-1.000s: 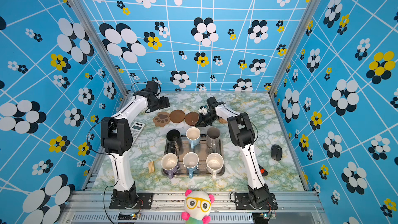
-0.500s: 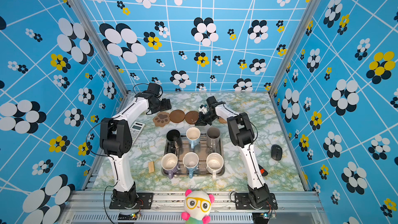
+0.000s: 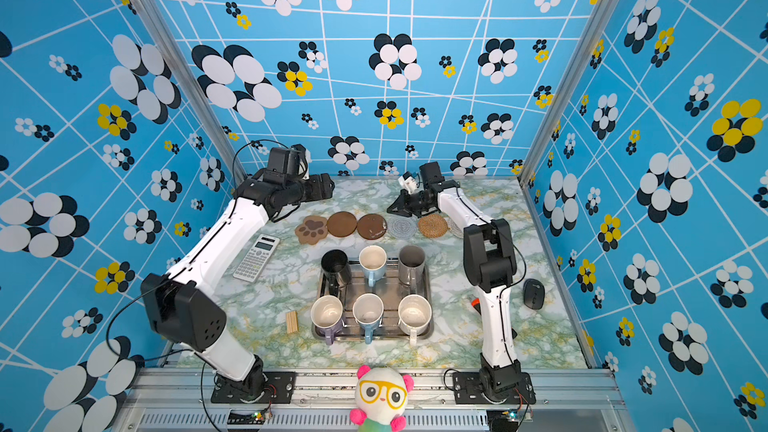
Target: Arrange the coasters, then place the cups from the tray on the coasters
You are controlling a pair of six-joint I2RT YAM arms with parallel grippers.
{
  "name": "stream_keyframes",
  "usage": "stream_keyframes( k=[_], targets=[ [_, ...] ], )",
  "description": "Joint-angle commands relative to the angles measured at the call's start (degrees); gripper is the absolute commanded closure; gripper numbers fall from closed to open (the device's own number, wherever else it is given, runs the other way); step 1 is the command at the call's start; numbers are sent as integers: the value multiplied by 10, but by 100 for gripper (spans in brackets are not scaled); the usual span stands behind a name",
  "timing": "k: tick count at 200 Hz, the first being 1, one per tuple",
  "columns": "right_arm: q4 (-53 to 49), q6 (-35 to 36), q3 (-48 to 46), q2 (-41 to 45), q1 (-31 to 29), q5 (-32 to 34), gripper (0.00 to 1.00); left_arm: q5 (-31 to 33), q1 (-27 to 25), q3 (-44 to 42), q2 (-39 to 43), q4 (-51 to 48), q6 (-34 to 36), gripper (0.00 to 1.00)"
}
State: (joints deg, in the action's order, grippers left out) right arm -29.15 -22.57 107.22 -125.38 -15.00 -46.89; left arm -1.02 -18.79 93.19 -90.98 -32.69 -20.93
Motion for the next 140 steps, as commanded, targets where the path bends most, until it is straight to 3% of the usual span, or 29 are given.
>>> stream_keyframes(
  k=[1, 27, 62, 99, 140],
  targets=[
    [12, -4, -10, 53, 6, -8, 100, 36, -19, -29, 75, 27, 17, 12],
    [-18, 31, -37, 116, 7, 53, 94, 47, -56, -68, 147, 57, 12, 13],
    [2, 45, -143, 238, 6, 154, 87, 89, -129, -152, 213, 111, -2, 13],
    [30, 54, -277, 365, -8, 249, 74, 145, -174, -204, 227, 124, -11, 14],
    [42, 61, -375, 460, -64, 347, 59, 198, -232, -248, 233, 140, 6, 14]
  ],
)
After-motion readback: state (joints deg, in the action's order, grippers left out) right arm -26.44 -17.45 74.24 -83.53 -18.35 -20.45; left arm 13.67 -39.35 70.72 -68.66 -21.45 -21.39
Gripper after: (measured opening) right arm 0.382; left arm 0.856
